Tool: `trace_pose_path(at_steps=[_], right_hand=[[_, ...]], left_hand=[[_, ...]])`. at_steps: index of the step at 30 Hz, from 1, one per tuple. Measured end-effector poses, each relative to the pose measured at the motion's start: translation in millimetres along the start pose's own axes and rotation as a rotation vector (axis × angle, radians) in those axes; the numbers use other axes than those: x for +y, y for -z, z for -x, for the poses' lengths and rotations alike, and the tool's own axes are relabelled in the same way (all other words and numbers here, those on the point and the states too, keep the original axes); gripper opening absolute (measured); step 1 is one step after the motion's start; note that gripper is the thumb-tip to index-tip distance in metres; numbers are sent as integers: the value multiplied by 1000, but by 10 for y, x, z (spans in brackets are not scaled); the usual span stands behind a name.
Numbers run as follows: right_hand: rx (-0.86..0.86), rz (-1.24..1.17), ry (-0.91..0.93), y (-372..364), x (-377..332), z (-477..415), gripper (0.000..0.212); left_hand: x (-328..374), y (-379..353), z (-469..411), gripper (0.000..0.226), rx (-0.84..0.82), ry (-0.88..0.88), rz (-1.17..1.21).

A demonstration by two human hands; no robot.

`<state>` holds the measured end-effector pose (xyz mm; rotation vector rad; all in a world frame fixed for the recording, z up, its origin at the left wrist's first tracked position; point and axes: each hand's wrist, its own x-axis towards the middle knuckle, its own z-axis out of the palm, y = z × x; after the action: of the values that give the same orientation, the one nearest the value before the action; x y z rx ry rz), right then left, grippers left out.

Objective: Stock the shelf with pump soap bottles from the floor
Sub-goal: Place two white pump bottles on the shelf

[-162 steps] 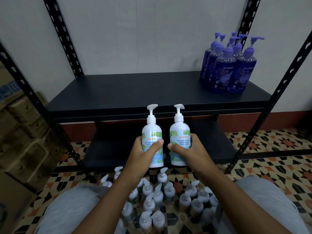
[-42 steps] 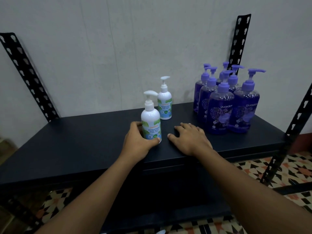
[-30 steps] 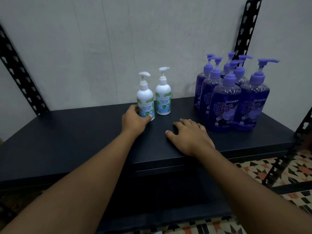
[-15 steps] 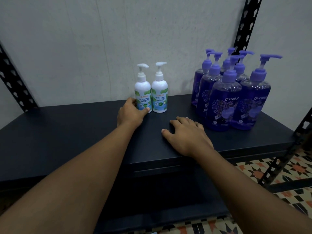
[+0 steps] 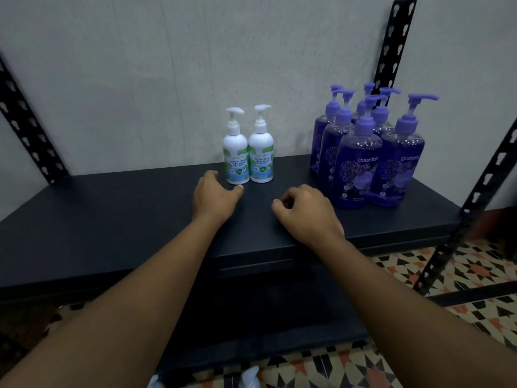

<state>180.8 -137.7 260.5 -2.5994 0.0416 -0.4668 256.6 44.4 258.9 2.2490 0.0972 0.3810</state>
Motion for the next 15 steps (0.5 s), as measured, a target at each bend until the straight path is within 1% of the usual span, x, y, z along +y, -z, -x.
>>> trace_pose_path(at_steps=[2, 5, 8, 11, 13, 15], right_hand=[[48, -30, -2, 30, -4, 88, 34], [52, -16, 18, 61, 34, 337, 30], [58, -109, 51, 103, 136, 757, 21], [132, -230, 62, 170, 272, 1317, 14], [180, -268, 16, 159, 410, 1748, 10], [174, -297, -76, 69, 609, 2190, 8]], left_hand=[[2, 104, 292, 69, -34, -29, -30], [-8, 271, 803, 55, -85, -102, -92], [-61, 377, 1315, 46, -84, -212, -129], [-147, 376, 1798, 35, -54, -337, -59], [-211, 300, 2142, 30, -46, -372, 51], [-327, 136, 2491, 27, -74, -376, 134]])
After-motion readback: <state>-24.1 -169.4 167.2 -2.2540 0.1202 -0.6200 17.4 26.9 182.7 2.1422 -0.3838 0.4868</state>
